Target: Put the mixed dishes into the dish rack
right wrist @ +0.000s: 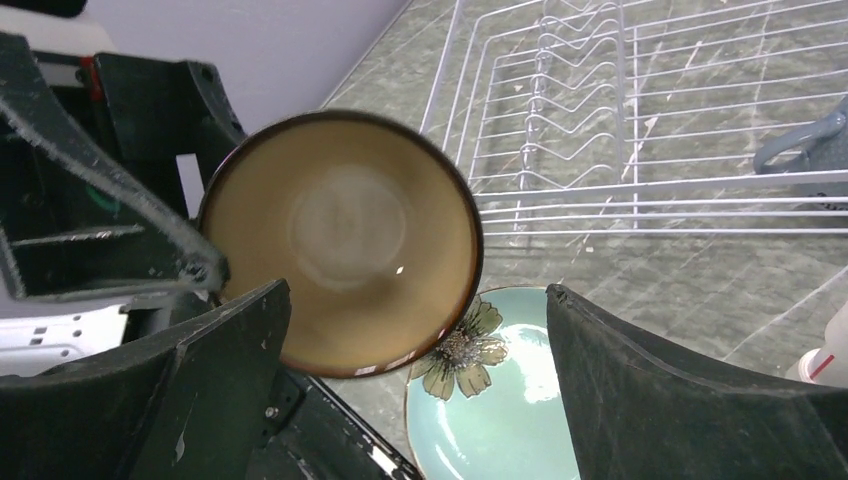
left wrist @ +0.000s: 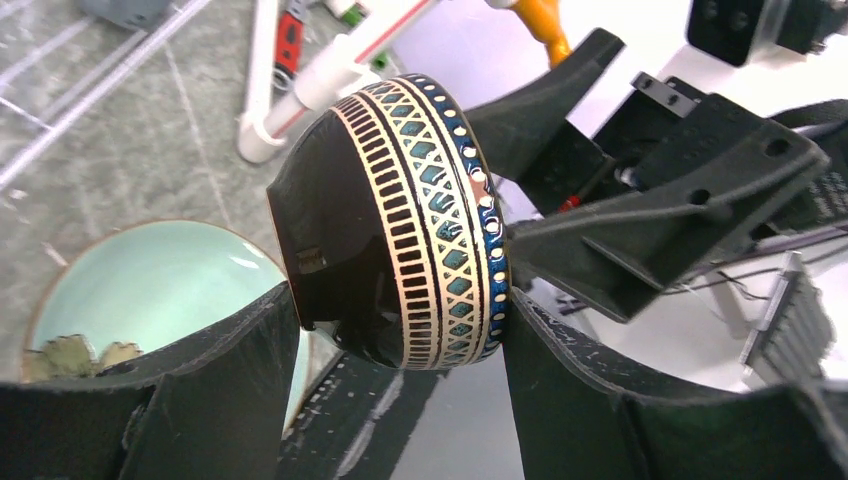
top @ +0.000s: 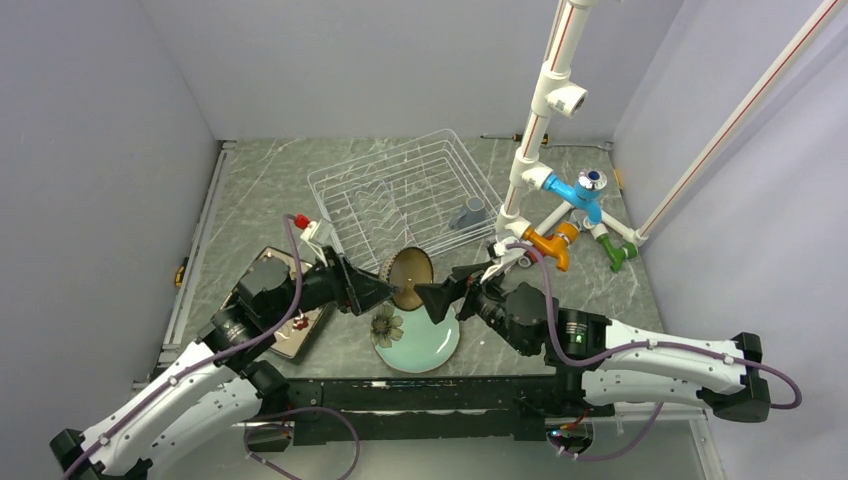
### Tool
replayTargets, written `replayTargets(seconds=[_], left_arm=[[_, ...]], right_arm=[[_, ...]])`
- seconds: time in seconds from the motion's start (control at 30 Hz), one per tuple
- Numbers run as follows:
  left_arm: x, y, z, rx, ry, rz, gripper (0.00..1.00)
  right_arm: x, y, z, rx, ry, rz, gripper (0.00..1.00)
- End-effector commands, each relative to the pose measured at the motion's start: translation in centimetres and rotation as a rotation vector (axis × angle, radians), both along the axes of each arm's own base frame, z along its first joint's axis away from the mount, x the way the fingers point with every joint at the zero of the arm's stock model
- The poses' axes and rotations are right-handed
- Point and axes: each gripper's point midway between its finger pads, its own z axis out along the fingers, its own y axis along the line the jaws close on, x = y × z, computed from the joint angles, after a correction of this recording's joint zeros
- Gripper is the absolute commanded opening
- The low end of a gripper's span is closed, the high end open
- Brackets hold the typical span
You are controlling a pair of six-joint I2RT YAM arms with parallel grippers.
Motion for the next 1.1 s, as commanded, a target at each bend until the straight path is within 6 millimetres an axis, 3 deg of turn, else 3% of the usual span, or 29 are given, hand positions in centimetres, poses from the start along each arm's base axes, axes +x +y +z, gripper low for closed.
replayTargets(seconds=[0.0,0.23,0.47,0.63,0.9,1.07], left_arm=[[2.0,1.2,3.1,0.075,-0.164,0.102,0.00],[6.0,3.0,3.2,0.302,-0.278,0.255,0.00],[10.4,3.1,4.8,0.483,-0.475,0.338,0.00],[14.3,1.6,6.1,0.587,-0.573,0.365,0.00],[21.0,-1.3,6.3,0.781,-0.697,0.368,0.00],[24.9,-3.0,4.9,0.903,-0.753,0.354,0.00]], right_arm=[[-0.8,-0.1,2.0,0.042,-0.034,0.051,0.99],[-2.0,0.2,0.5,-0.015,-0.044,0.146,0.99],[-2.9,0.9,-3.3,-0.108,-0.016,0.210,0.99],[-3.2,0.8,-6.0,-0.143,0.036,0.216,0.99],[-3.7,-0.1,-8.1,-0.137,0.095,0.207,0.99],[-4.4,-0.2,-9.0,-0.134,0.118,0.235,0.99]])
